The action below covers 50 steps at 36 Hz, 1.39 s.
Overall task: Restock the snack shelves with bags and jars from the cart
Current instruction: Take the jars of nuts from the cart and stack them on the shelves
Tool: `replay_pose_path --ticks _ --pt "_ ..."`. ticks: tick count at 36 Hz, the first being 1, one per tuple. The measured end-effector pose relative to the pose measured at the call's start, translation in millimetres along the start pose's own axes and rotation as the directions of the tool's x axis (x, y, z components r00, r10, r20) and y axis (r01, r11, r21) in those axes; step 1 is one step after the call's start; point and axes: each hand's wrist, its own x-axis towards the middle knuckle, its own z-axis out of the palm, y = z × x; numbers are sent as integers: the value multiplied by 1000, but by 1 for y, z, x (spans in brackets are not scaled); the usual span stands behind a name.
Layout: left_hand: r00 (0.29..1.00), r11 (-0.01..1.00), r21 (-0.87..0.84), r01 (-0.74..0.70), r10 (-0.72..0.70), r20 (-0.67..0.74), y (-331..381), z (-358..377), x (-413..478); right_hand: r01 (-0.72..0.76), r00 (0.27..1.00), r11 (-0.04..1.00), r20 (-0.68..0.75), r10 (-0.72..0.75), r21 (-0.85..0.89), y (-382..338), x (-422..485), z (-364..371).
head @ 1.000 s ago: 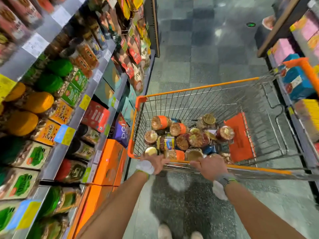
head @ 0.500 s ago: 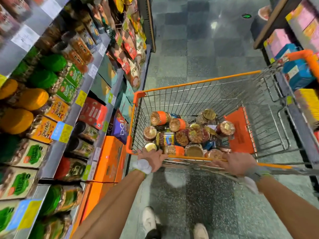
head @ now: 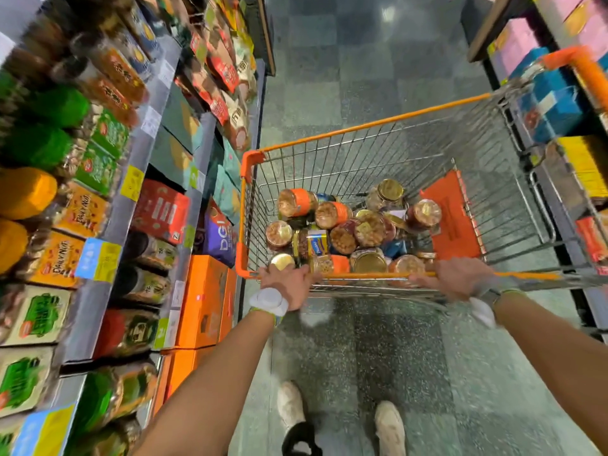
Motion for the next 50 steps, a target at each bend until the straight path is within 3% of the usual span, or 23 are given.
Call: replay_pose_path --ticks 4,8,16,27,41,50 --pt "998 999 38 -33 35 -52 -8 -6 -3 22 1000 1000 -11 -21 13 -10 -1 1" --pt "999 990 129 -50 51 -7 -15 -18 -10 63 998 998 -12 -63 -8 -22 -3 2" --pt "998 993 116 -23 16 60 -31 -12 -14 66 995 995 -67 -71 -77 -30 10 9" --pt "1000 994 105 5 -5 3 -40 -2 -17 153 979 986 -123 -159 -61 -31 23 14" --pt "998 995 101 1 6 -68 -35 -12 -9 124 985 992 -120 -127 -37 -30 22 7" --pt "999 996 80 49 -48 -11 -72 -12 -5 156 971 981 -164 -174 -118 -60 30 9"
